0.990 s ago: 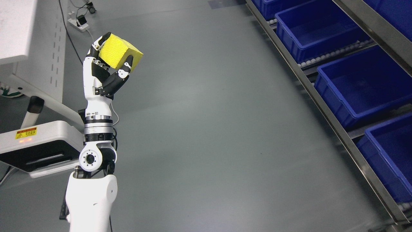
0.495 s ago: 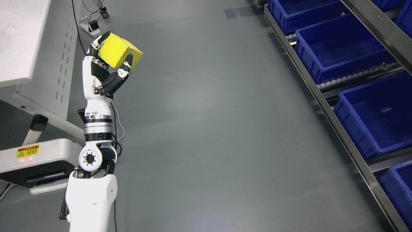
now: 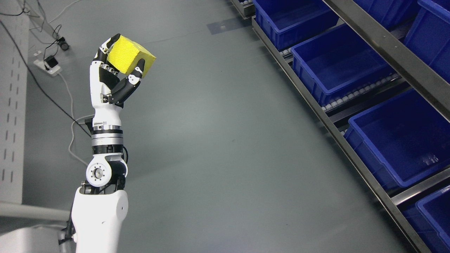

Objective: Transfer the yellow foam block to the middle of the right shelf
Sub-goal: 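Hold the cube raised in the left hand while turning toward the bins, then extend the left hand over a blue bin and release the cube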

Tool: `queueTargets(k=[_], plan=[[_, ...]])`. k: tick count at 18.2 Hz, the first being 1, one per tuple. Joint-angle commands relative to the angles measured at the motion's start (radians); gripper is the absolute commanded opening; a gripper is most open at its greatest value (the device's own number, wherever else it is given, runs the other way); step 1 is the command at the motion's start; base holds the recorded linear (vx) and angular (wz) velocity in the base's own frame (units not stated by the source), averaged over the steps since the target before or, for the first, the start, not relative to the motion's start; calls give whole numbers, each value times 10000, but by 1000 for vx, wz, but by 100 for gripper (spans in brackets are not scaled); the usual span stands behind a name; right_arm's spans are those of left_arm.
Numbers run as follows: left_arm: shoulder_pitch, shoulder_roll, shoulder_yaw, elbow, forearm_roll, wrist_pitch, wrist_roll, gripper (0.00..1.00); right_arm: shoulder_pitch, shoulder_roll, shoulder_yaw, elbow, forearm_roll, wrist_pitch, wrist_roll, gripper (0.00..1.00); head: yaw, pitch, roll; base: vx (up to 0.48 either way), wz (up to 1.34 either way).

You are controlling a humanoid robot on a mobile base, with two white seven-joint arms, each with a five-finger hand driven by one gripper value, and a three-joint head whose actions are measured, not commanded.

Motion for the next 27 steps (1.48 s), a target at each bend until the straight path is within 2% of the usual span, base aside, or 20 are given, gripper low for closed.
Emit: queueTargets(k=[1,15,19,23,27], plan=[[-1,175,-199,-5,0,-19,2,38,-15,-175,0,-175,0,6,8,100,0,0,0,423,-330],[14,175,-290,-36,0,-95,-13,38,-15,-175,0,-175,0,6,8,100,0,0,0,404,-352],[-169,175,-597,-495,0,-279,-350,38,-30,-175,0,-175,0,6,8,100,0,0,0,343,-497],[-751,175,-1270,-940,0,-494,-489,38,-15,-175,0,-175,0,6,8,100,0,1,0,313,-355],[-2344,175,-2542,-956,0,-418,-473,38,-15,-175,0,-175,0,6,8,100,0,3,0,265,-208]])
